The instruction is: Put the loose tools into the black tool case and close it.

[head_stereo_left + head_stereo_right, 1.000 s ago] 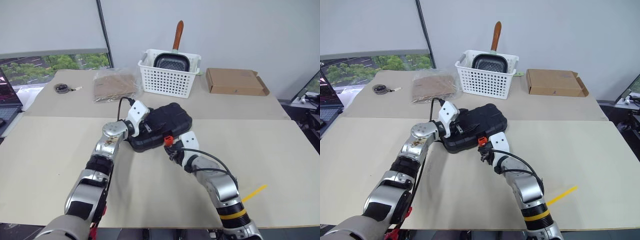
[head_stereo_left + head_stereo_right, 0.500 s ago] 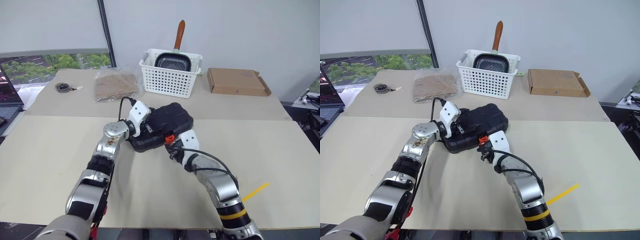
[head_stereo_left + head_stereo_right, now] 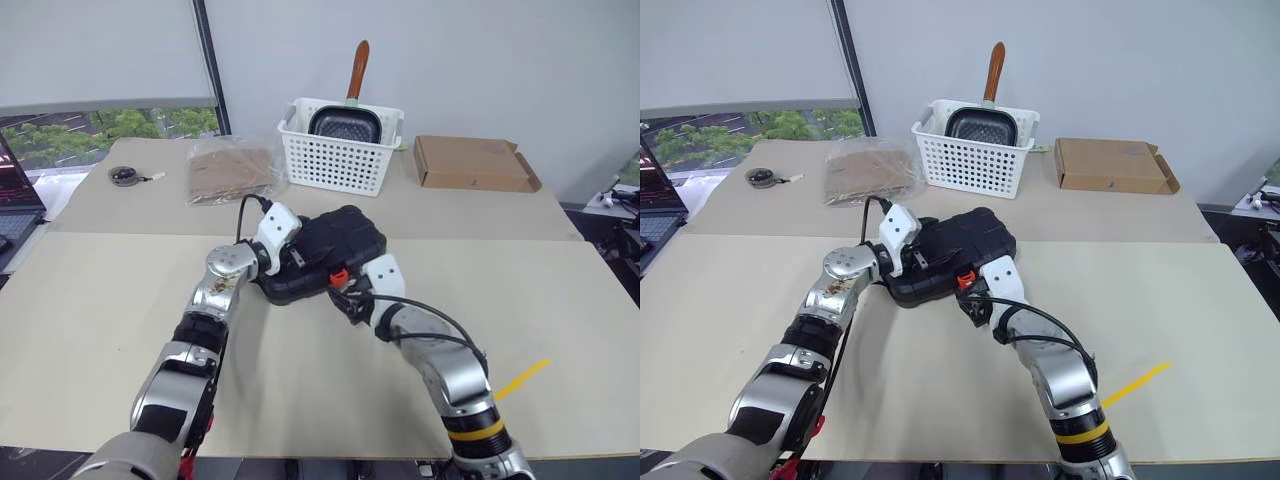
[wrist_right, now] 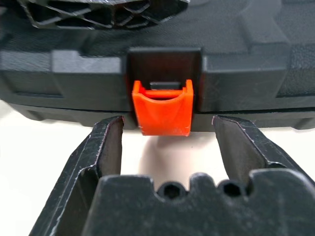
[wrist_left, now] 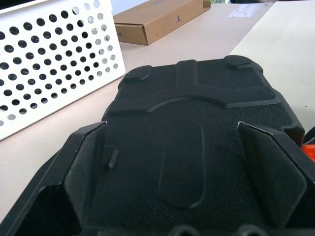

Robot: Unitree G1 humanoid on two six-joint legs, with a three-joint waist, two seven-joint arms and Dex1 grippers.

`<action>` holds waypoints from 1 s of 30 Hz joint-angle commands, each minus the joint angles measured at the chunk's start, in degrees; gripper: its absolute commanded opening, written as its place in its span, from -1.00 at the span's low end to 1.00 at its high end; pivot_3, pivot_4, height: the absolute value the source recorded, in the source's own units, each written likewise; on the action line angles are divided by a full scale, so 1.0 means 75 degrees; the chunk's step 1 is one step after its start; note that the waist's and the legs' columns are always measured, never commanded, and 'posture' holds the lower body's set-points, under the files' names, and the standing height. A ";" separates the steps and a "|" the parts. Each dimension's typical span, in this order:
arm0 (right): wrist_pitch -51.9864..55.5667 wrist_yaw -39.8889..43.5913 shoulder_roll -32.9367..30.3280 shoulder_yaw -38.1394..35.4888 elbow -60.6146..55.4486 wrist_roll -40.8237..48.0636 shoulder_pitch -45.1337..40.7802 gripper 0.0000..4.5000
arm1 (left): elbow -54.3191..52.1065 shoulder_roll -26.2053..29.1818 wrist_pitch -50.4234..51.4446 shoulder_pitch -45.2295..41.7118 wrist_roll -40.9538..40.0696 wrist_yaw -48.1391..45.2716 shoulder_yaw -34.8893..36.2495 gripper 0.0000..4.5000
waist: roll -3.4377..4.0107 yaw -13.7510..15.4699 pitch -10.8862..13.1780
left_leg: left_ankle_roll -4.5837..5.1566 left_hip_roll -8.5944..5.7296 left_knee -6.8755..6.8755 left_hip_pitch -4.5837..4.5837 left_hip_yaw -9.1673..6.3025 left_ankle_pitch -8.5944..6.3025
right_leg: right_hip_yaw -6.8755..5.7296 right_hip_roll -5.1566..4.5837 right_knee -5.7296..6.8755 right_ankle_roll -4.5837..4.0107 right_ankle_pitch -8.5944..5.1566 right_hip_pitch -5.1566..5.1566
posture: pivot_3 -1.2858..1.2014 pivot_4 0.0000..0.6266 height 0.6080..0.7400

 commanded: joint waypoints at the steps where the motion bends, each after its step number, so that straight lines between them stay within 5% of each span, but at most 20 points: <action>1: 0.0175 0.0051 -0.0085 -0.0148 -0.0622 0.0135 0.0091 0.17 | 0.0512 -0.0107 0.0327 0.0419 0.0303 -0.0044 -0.0375 1.00 | 0.0002 -0.0005 -0.0001 | 0.0004 -0.0001 0.0000 0.0000 0.0001 -0.0003 | 0.0002 -0.0002 -0.0005 0.0002 0.0001 0.0000 | 0.03 -0.52 0.39; 9: 0.0028 -0.0079 0.0148 -0.0050 -0.0260 0.0016 -0.0225 -0.95 | 0.0535 -0.0182 0.0345 0.0390 0.0317 -0.0066 -0.0403 1.00 | 0.0003 -0.0010 -0.0001 | 0.0000 -0.0001 0.0000 0.0000 0.0001 -0.0009 | 0.0001 -0.0004 -0.0010 0.0010 0.0005 0.0000 | 0.03 -0.52 0.39; 30: -0.0472 0.0241 0.0134 -0.0099 0.0136 0.0060 -0.0495 -0.95 | -0.0033 -0.0195 0.0557 0.0624 0.0050 -0.0070 -0.0170 1.00 | 0.0004 -0.0081 -0.0001 | -0.0008 0.0006 0.0001 0.0012 0.0003 -0.0013 | -0.0004 -0.0044 -0.0012 0.0028 0.0017 -0.0008 | 0.03 -0.52 0.39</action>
